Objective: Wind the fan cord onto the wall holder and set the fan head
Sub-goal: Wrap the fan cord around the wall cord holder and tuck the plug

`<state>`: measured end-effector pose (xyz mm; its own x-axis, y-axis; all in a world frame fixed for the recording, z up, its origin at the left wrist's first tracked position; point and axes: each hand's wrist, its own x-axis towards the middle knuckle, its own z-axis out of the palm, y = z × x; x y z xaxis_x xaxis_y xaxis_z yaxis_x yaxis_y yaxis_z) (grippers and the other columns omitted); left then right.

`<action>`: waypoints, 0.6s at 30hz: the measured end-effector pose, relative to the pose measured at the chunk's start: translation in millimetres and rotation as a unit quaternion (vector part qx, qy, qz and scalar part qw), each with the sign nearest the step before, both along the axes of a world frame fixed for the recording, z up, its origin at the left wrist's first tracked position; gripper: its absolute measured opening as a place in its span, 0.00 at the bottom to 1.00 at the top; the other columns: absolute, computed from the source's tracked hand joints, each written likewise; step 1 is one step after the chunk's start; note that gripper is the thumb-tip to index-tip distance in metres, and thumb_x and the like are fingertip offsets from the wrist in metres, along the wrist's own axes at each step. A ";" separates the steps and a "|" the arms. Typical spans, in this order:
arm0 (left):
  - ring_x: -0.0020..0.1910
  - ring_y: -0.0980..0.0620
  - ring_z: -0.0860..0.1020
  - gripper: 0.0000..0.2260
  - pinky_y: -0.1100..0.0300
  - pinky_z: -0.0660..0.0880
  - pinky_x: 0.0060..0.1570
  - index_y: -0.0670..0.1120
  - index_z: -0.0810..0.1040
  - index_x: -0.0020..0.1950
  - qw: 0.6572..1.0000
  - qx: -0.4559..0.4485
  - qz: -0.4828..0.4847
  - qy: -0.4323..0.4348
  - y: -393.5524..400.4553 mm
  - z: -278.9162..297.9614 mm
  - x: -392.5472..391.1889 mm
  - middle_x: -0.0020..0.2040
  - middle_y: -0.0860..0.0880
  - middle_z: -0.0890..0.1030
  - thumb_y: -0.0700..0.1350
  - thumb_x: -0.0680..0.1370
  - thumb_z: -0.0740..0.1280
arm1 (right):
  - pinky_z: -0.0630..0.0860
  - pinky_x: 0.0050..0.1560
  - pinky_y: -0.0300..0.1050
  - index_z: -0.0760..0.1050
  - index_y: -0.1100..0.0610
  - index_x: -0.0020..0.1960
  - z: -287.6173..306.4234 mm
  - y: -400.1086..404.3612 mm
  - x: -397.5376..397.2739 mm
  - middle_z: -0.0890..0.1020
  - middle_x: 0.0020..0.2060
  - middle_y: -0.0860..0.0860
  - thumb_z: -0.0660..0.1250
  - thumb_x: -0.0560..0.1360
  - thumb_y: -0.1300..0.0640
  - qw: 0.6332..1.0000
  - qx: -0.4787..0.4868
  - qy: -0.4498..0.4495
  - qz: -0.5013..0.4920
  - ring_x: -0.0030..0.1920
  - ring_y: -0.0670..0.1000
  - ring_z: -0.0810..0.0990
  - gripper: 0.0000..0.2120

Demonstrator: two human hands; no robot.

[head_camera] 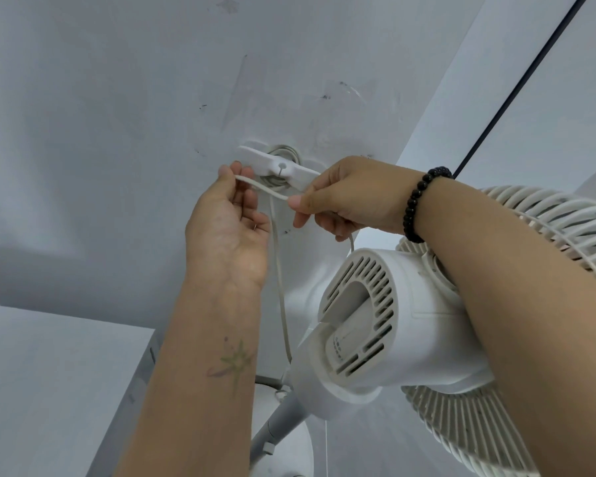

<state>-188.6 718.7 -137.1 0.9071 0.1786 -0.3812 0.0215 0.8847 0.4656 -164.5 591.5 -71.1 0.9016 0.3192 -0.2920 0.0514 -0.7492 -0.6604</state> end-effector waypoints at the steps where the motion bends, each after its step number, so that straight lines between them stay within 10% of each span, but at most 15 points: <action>1: 0.37 0.60 0.75 0.06 0.68 0.66 0.32 0.47 0.81 0.49 1.000 -0.012 0.003 -0.001 -0.3 -0.5 0.0 0.39 0.55 0.83 0.45 0.80 0.65 | 0.73 0.37 0.42 0.82 0.65 0.47 -0.3 -0.1 -0.6 0.72 0.27 0.52 0.67 0.76 0.53 1.000 -0.009 0.012 -0.001 0.29 0.50 0.69 0.15; 9: 0.49 0.56 0.80 0.13 0.64 0.72 0.45 0.46 0.81 0.49 0.999 0.011 0.036 0.002 -2.5 1.3 -0.8 0.55 0.51 0.83 0.36 0.76 0.57 | 0.72 0.34 0.40 0.83 0.61 0.44 0.7 -0.5 -0.1 0.72 0.24 0.48 0.67 0.76 0.50 0.999 -0.007 -0.044 0.025 0.26 0.47 0.68 0.14; 18: 0.34 0.61 0.76 0.13 0.70 0.71 0.37 0.46 0.78 0.45 0.962 0.246 0.102 -0.064 -17.1 -4.6 1.4 0.34 0.58 0.76 0.30 0.74 0.60 | 0.69 0.33 0.41 0.81 0.62 0.45 1.1 2.4 0.8 0.73 0.26 0.51 0.65 0.78 0.56 0.998 0.047 -0.047 0.005 0.25 0.47 0.68 0.10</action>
<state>-187.2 701.7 -141.7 0.8678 0.4881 -0.0934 -0.2144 0.5372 0.8158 -163.8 593.9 -70.0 0.9200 0.3506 -0.1752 0.1230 -0.6827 -0.7203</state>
